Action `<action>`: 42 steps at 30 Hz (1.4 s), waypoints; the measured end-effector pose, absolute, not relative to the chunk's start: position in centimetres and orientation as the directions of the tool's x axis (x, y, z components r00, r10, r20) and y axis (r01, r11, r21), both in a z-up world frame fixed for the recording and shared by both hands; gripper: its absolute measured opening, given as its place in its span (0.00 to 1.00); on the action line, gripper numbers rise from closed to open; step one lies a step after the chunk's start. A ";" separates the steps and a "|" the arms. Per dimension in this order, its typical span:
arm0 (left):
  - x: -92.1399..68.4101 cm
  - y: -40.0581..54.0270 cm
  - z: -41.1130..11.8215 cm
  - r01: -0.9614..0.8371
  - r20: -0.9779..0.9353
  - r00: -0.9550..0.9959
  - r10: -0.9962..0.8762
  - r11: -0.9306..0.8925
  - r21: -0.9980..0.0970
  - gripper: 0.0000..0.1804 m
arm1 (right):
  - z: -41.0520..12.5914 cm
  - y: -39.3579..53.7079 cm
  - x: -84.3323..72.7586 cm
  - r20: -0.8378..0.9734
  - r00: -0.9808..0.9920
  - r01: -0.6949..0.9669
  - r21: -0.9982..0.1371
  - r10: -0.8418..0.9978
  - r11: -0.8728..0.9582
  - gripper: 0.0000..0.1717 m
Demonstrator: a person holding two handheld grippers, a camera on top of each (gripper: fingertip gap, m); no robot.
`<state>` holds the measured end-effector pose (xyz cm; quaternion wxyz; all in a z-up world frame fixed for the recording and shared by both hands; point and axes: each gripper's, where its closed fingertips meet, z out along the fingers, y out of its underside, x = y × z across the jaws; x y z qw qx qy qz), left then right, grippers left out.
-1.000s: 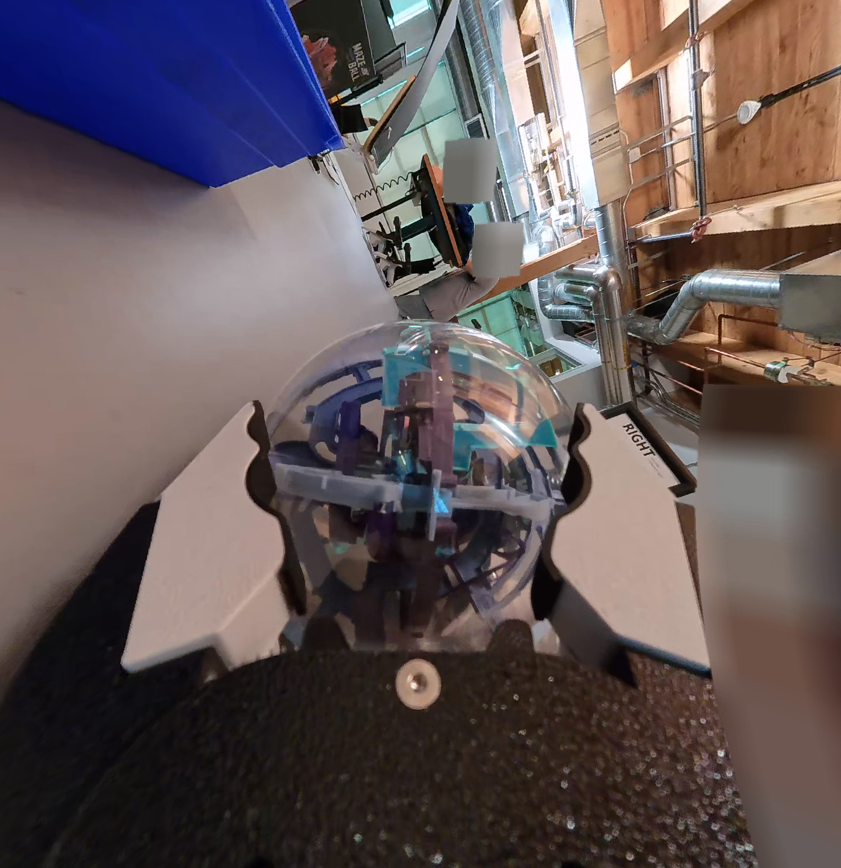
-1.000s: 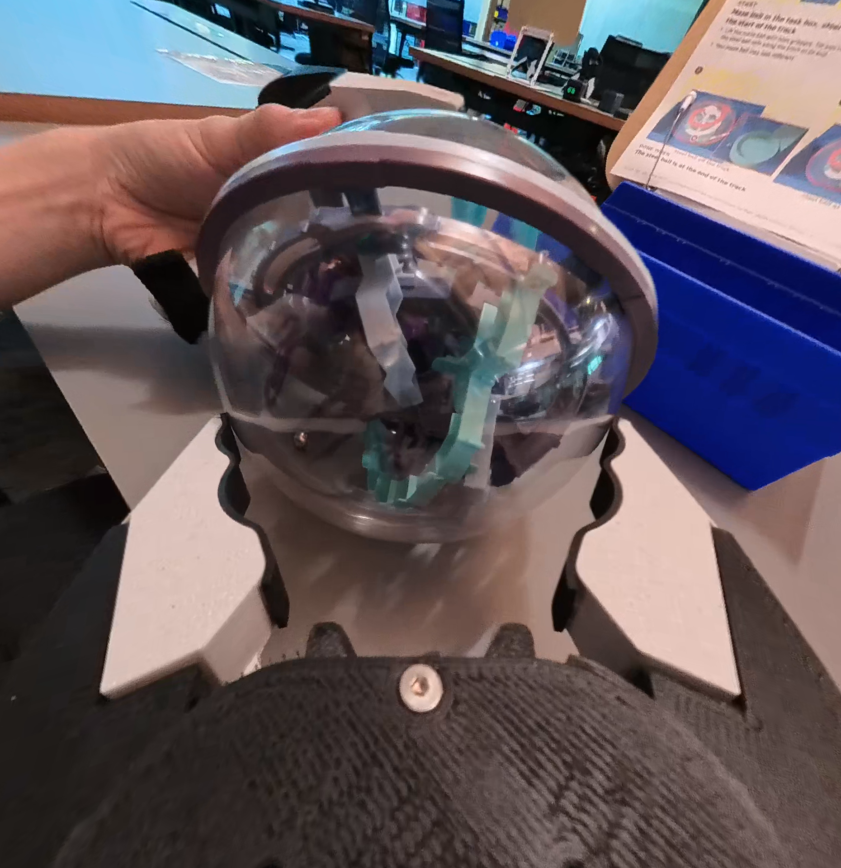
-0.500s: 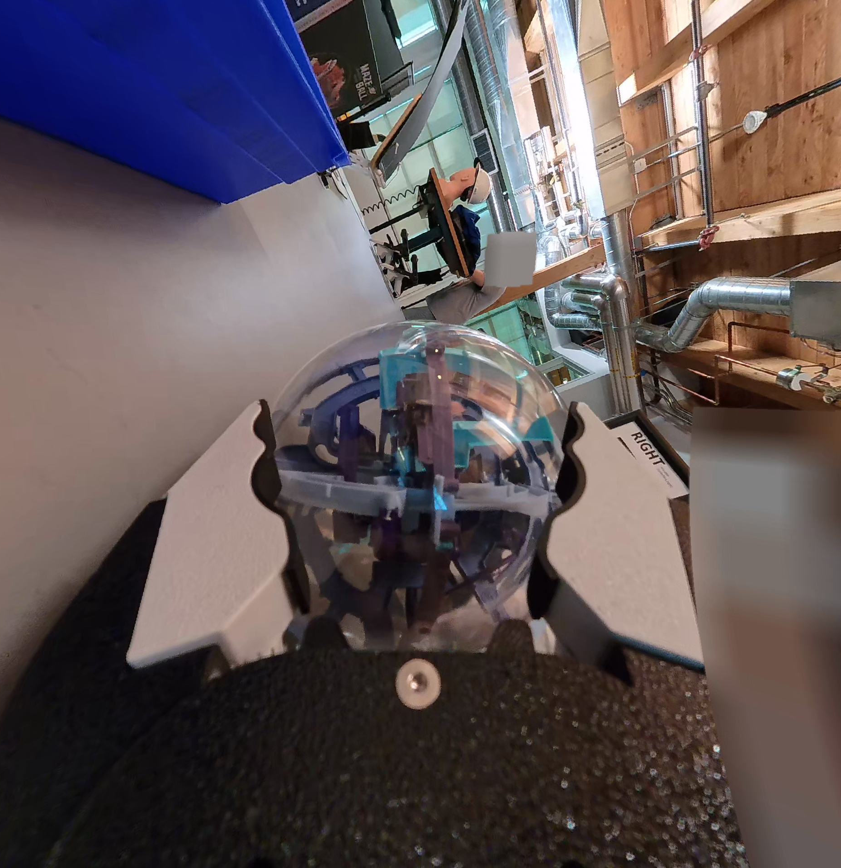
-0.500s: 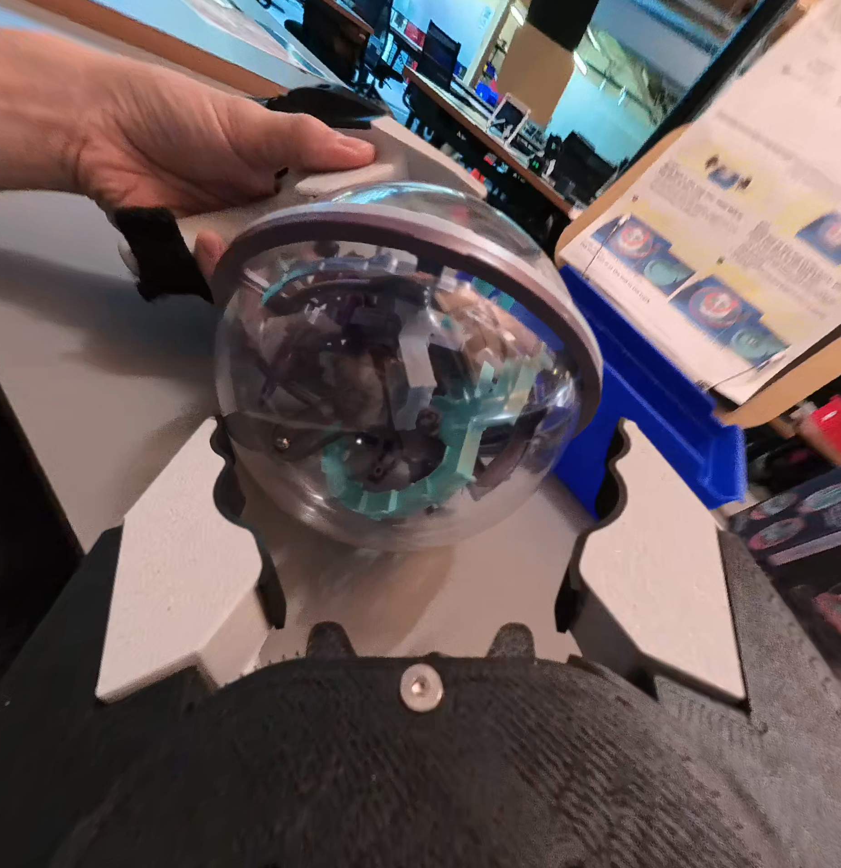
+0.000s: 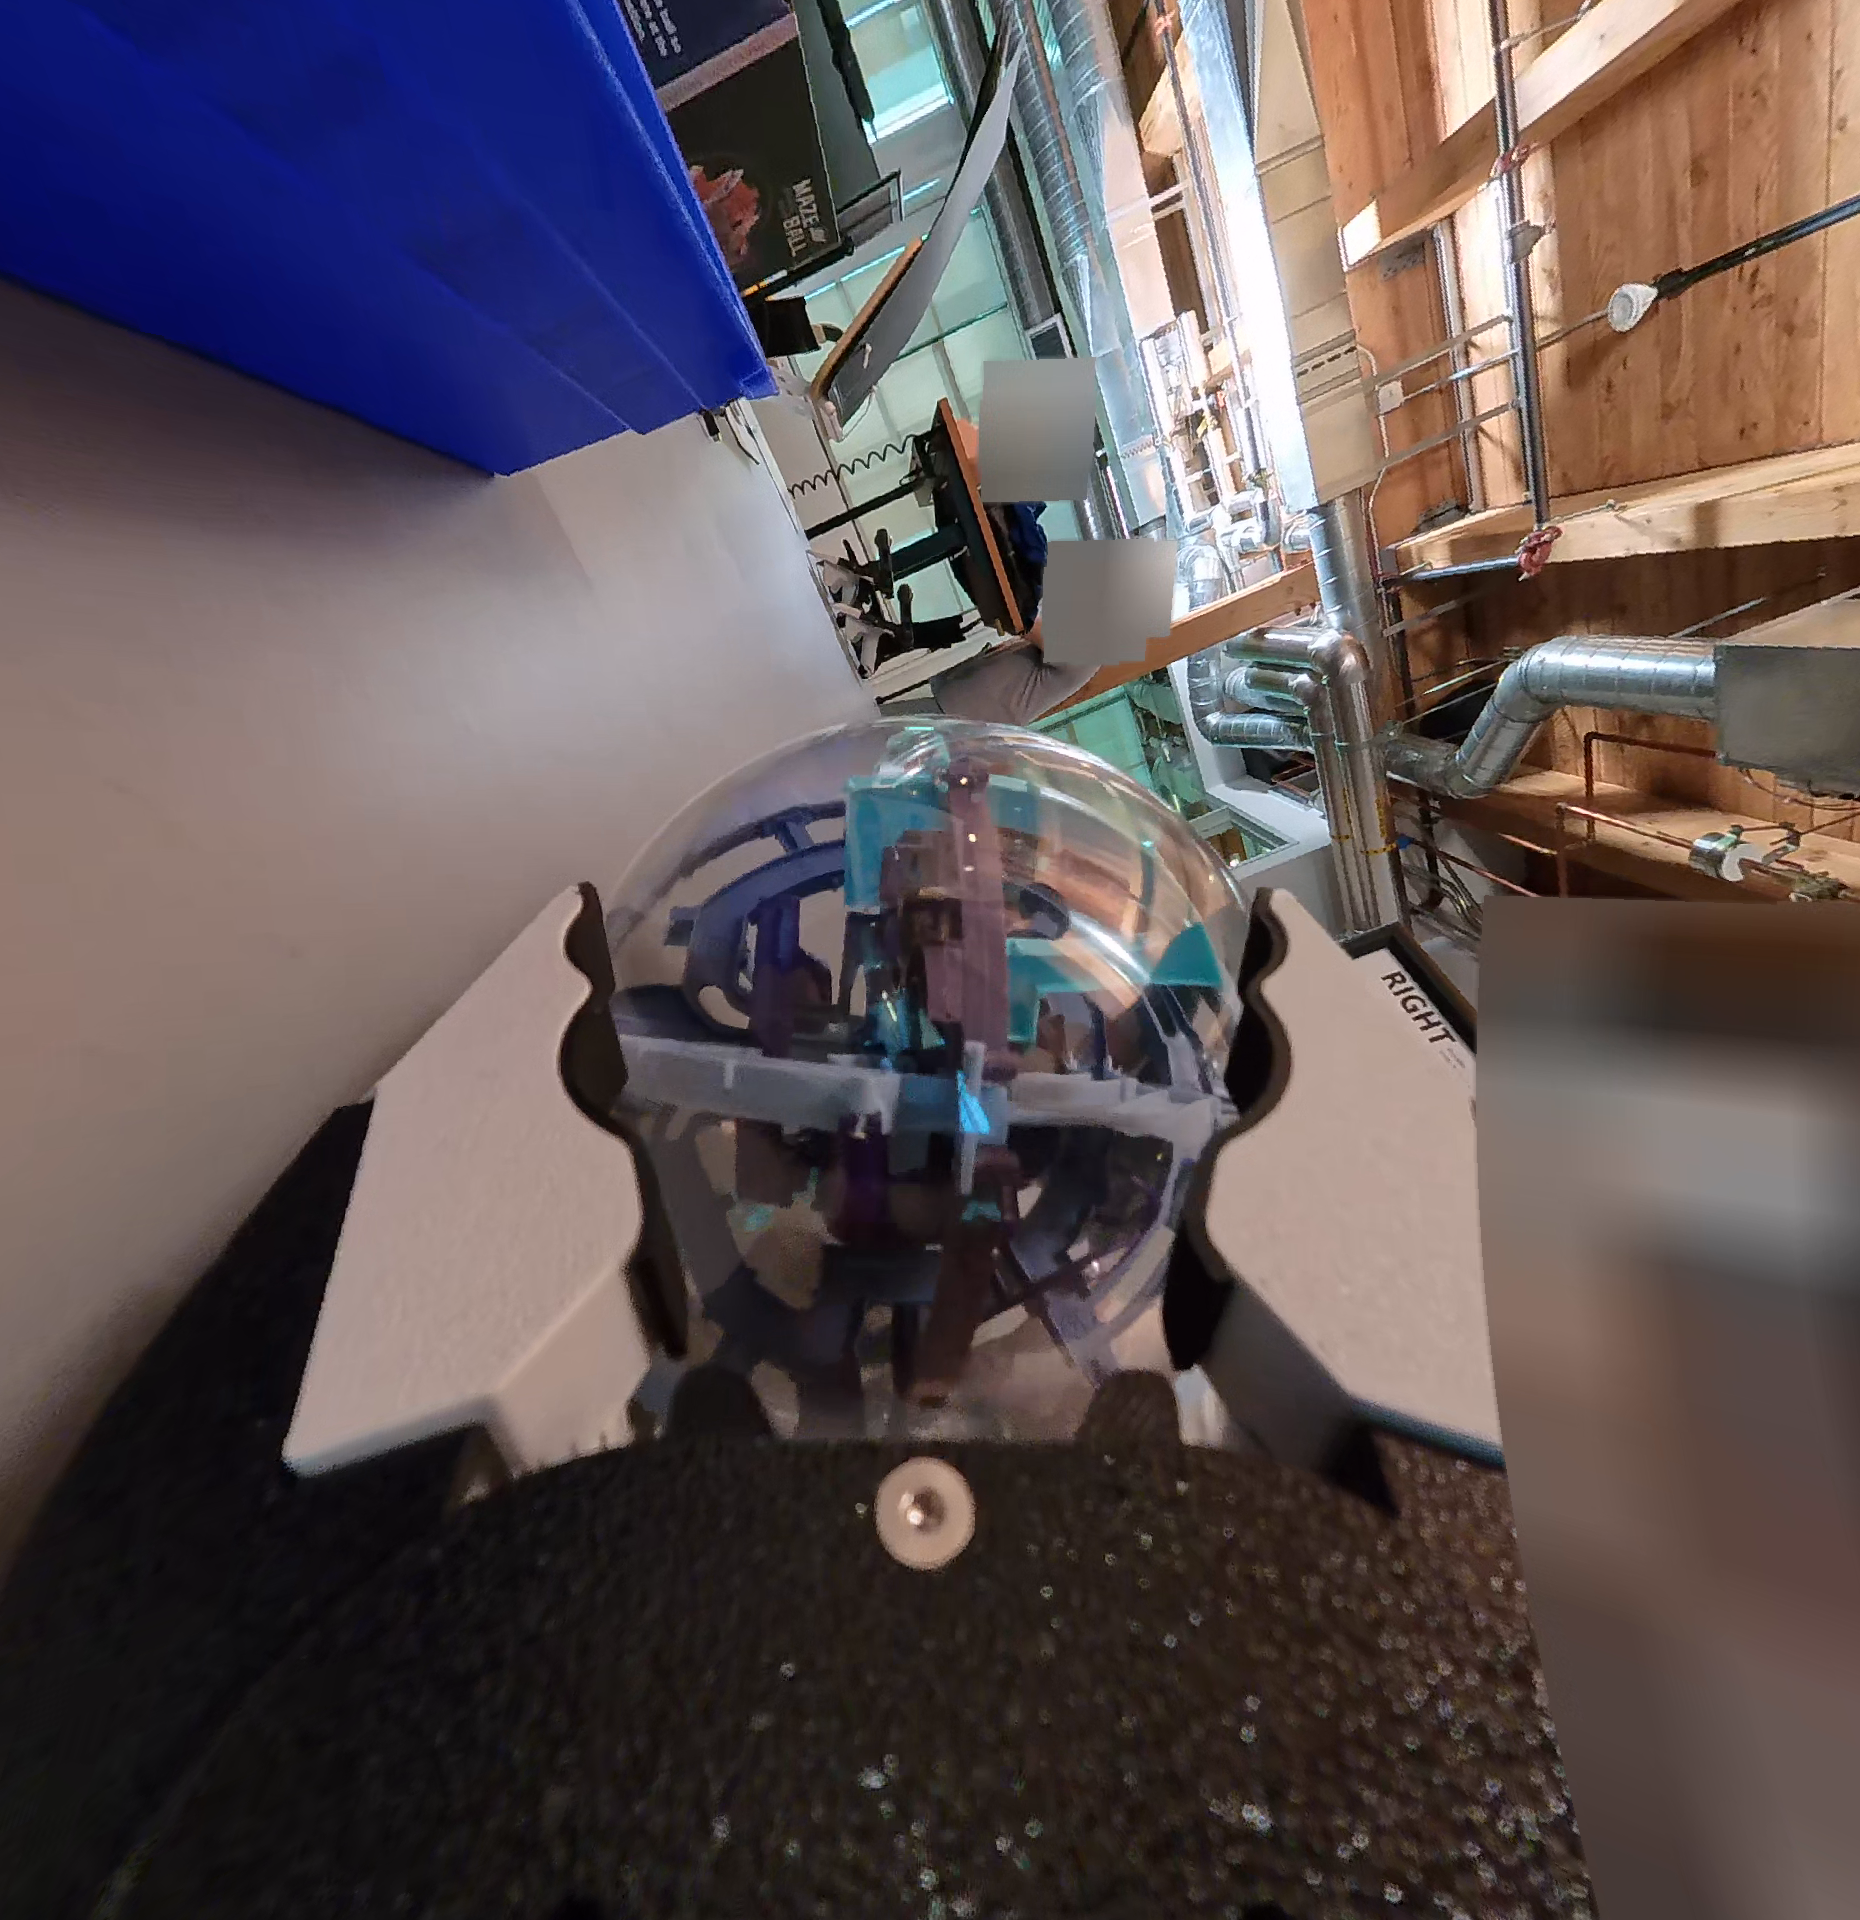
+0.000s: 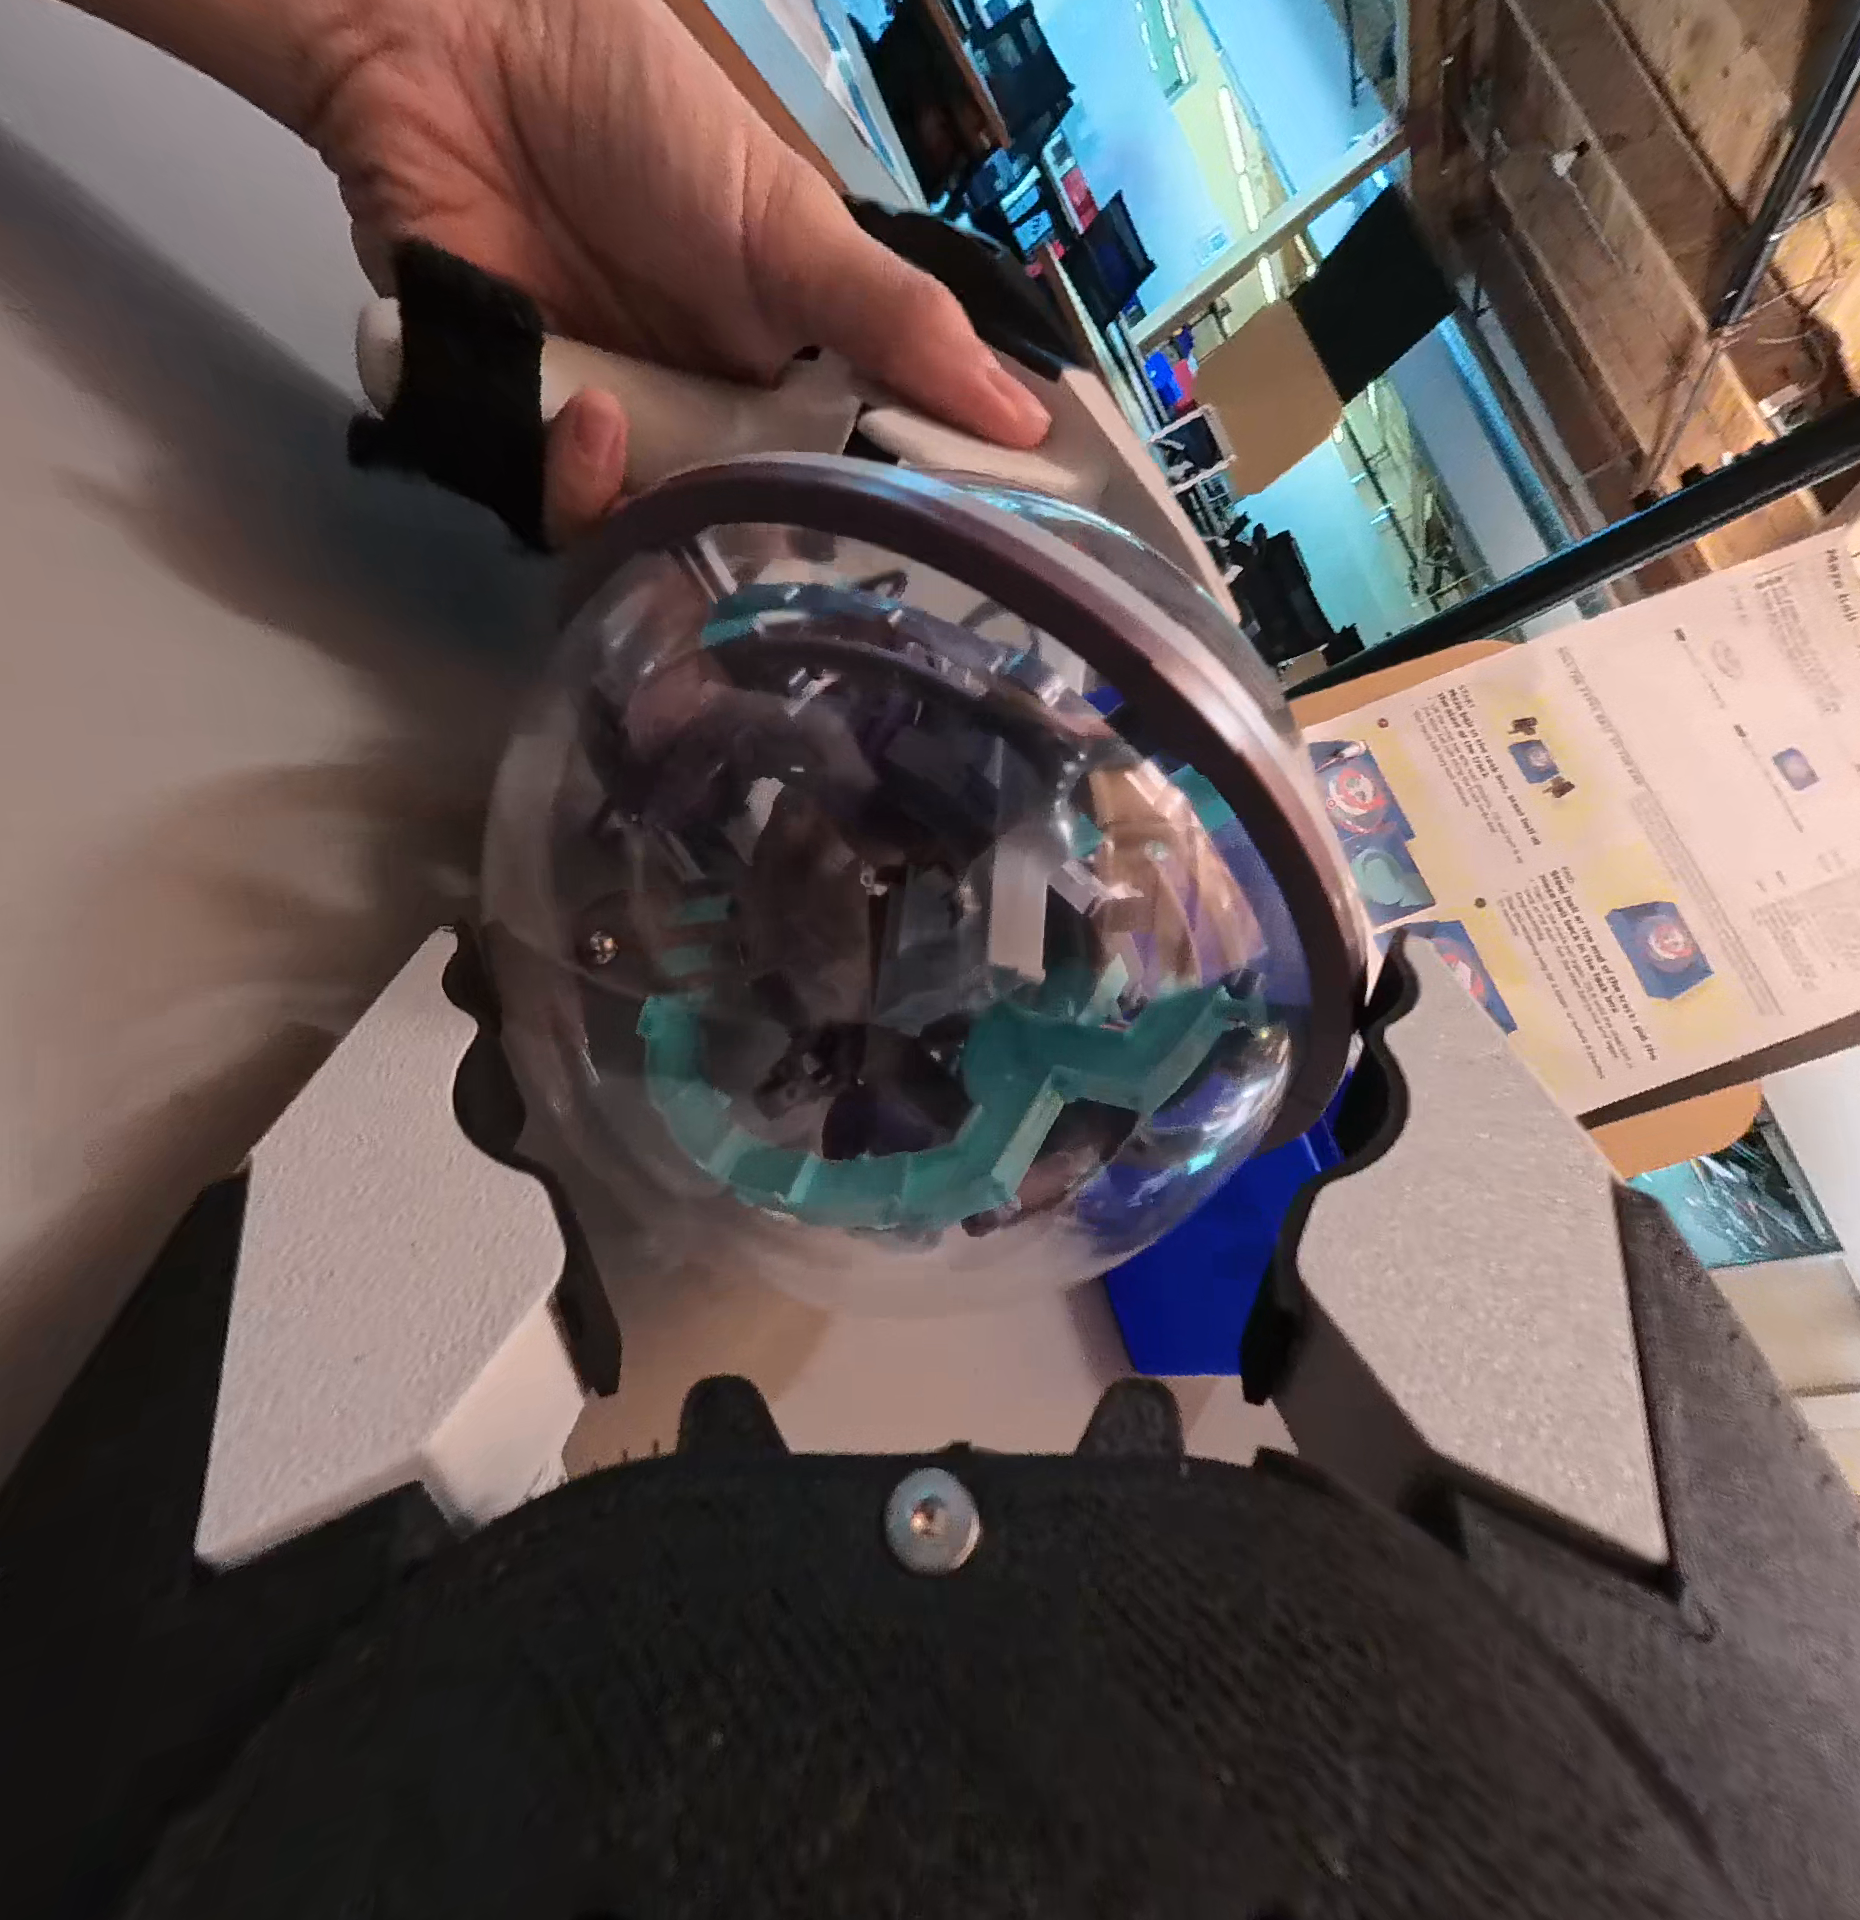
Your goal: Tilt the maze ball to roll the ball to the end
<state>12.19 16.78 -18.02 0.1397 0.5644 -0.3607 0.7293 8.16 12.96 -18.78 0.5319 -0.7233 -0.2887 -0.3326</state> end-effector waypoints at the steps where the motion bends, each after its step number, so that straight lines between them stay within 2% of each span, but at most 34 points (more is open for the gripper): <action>1: 12.2 16.8 -18.0 -0.611 0.925 -0.324 -0.199 -0.703 -0.365 0.64 | -18.7 13.0 8.1 0.790 0.612 0.771 -0.580 0.051 -0.265 0.92; 5: 12.2 16.6 -17.8 -0.602 0.908 -0.365 -0.205 -0.692 -0.398 0.66 | -18.7 13.0 8.2 0.773 0.635 0.743 -0.604 0.017 -0.289 0.91; 8: 11.7 15.7 -17.7 -0.606 0.875 -0.432 -0.221 -0.647 -0.463 0.72 | -18.4 12.7 8.5 0.686 0.726 0.651 -0.703 -0.034 -0.287 0.91; 11: 11.4 15.1 -17.1 -0.595 0.844 -0.495 -0.207 -0.628 -0.503 0.78 | -18.5 12.2 9.0 0.638 0.767 0.592 -0.746 -0.070 -0.304 0.91; 16: 11.0 14.0 -17.4 -0.528 0.742 -0.577 -0.340 -0.539 -0.657 0.86 | -18.5 12.3 9.4 0.580 0.808 0.527 -0.792 -0.109 -0.308 0.91; 19: 10.9 13.5 -18.1 -0.481 0.663 -0.612 -0.432 -0.461 -0.745 0.87 | -18.5 12.4 9.5 0.567 0.814 0.508 -0.800 -0.124 -0.319 0.91; 26: 10.6 13.9 -17.6 -0.385 0.547 -0.673 -0.498 -0.396 -0.834 0.85 | -18.6 12.5 9.6 0.541 0.829 0.481 -0.819 -0.140 -0.314 0.89; 30: 9.9 14.5 -15.6 -0.232 0.419 -0.728 -0.543 -0.380 -0.895 0.81 | -18.8 12.6 9.5 0.546 0.826 0.490 -0.817 -0.139 -0.304 0.89; 33: 9.2 15.2 -14.2 -0.138 0.350 -0.743 -0.571 -0.381 -0.914 0.83 | -18.7 12.7 9.4 0.551 0.822 0.495 -0.816 -0.143 -0.298 0.89; 36: 8.1 15.3 -14.3 -0.090 0.243 -0.761 -0.601 -0.274 -0.958 0.82 | -18.7 12.8 9.4 0.555 0.820 0.499 -0.813 -0.141 -0.299 0.89; 38: 7.5 14.9 -15.3 -0.068 0.140 -0.766 -0.627 -0.137 -0.988 0.82 | -18.7 12.8 9.4 0.554 0.820 0.499 -0.814 -0.141 -0.298 0.89; 40: 7.7 14.5 -17.1 -0.081 0.050 -0.750 -0.659 0.017 -0.997 0.84 | -18.7 12.9 9.4 0.550 0.822 0.496 -0.817 -0.144 -0.294 0.89; 42: 8.3 14.0 -18.4 -0.117 0.021 -0.735 -0.678 0.097 -0.988 0.85 | -18.6 13.0 9.4 0.549 0.823 0.496 -0.820 -0.147 -0.286 0.89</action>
